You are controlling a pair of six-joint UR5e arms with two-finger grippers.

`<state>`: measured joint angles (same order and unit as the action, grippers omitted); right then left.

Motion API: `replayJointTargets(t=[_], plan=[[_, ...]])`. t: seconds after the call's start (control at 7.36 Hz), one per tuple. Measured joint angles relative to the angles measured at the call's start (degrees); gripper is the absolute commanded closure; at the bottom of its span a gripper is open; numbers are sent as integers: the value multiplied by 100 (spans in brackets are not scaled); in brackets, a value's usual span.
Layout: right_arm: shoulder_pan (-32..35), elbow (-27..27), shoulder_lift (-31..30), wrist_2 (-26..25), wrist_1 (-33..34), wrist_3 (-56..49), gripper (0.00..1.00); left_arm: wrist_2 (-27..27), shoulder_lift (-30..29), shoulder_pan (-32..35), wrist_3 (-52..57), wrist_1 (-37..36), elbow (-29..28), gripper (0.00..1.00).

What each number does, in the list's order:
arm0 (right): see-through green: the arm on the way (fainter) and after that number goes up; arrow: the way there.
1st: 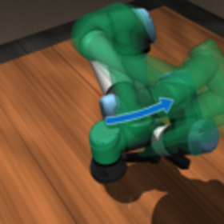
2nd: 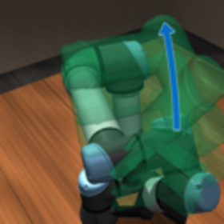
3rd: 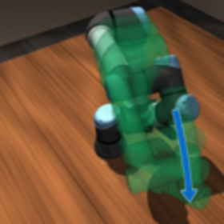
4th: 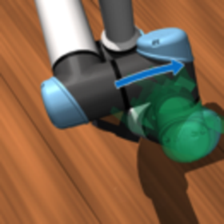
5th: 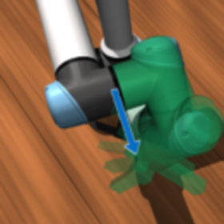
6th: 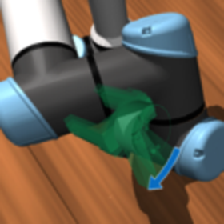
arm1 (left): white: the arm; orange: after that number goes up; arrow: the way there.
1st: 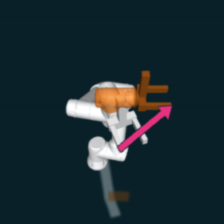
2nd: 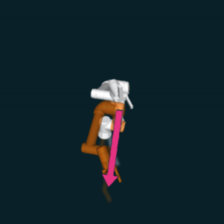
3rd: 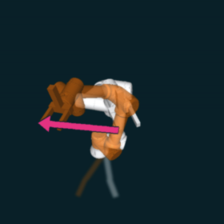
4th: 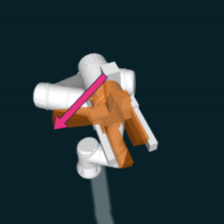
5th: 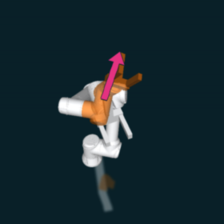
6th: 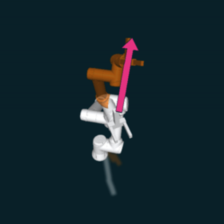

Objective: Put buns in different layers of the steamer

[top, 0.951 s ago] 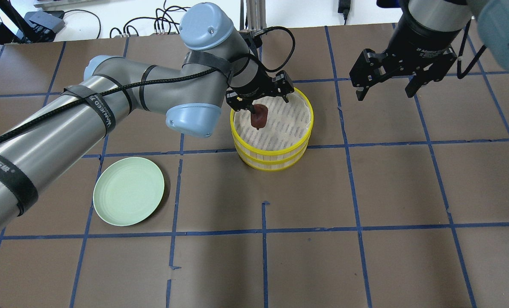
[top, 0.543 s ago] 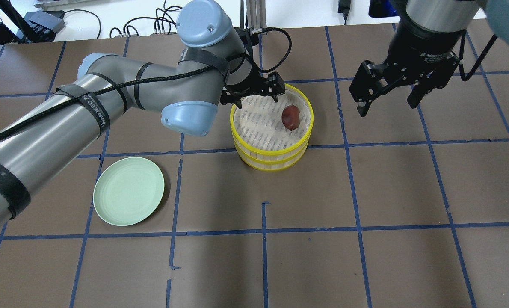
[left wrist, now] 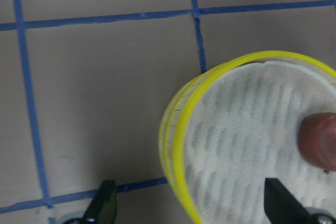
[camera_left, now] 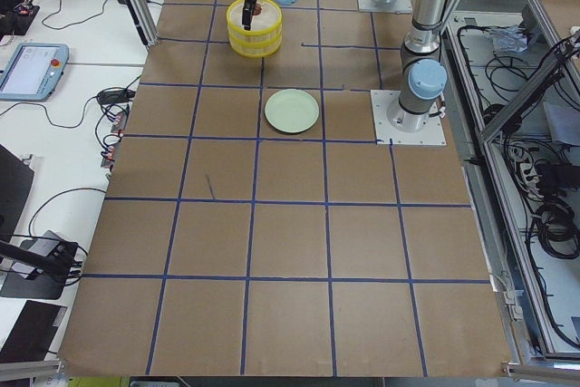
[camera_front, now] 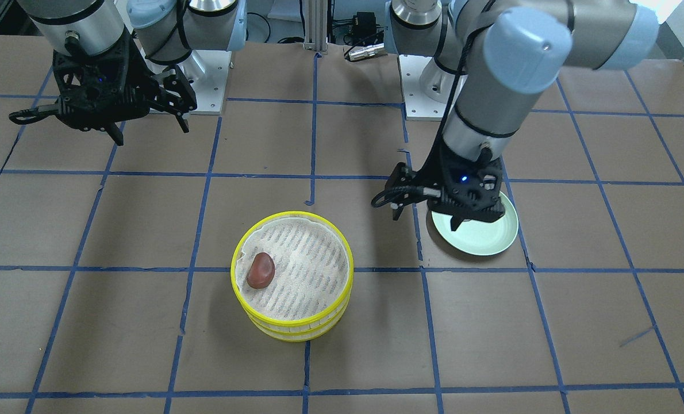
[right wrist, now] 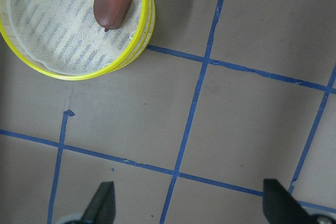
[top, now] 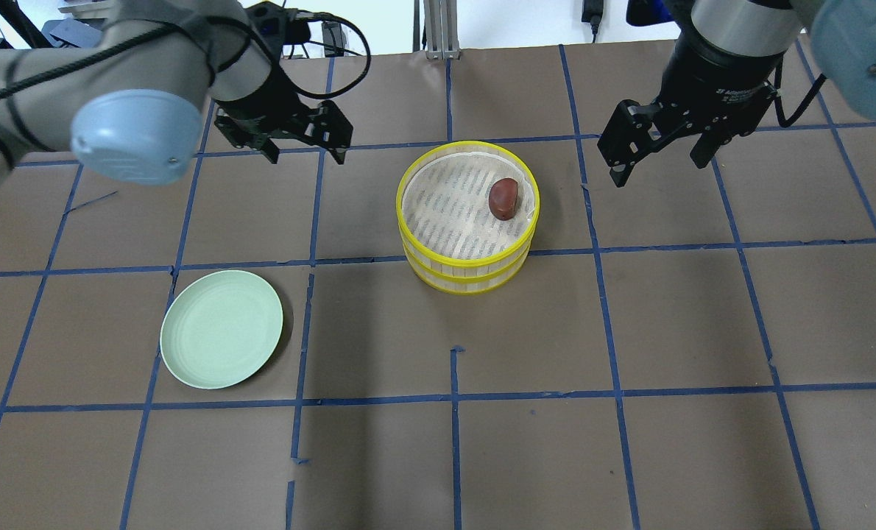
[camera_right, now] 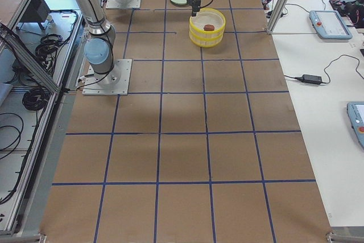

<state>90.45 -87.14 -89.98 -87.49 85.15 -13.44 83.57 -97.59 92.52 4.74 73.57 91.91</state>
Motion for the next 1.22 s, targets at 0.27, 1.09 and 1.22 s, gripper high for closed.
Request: replayJointTargets(t=[0.27,1.09,1.22], plan=[[-11,70,2,-23,-10,110,0,25,802,-222,135,951,-92,0],[-2,82,-91,-110,37,1199,0,217,1261,-243,163,1887,-58,0],[-1,71,-94,-131,94,1248,0,222,1268,-245,166,1893,-48,0]])
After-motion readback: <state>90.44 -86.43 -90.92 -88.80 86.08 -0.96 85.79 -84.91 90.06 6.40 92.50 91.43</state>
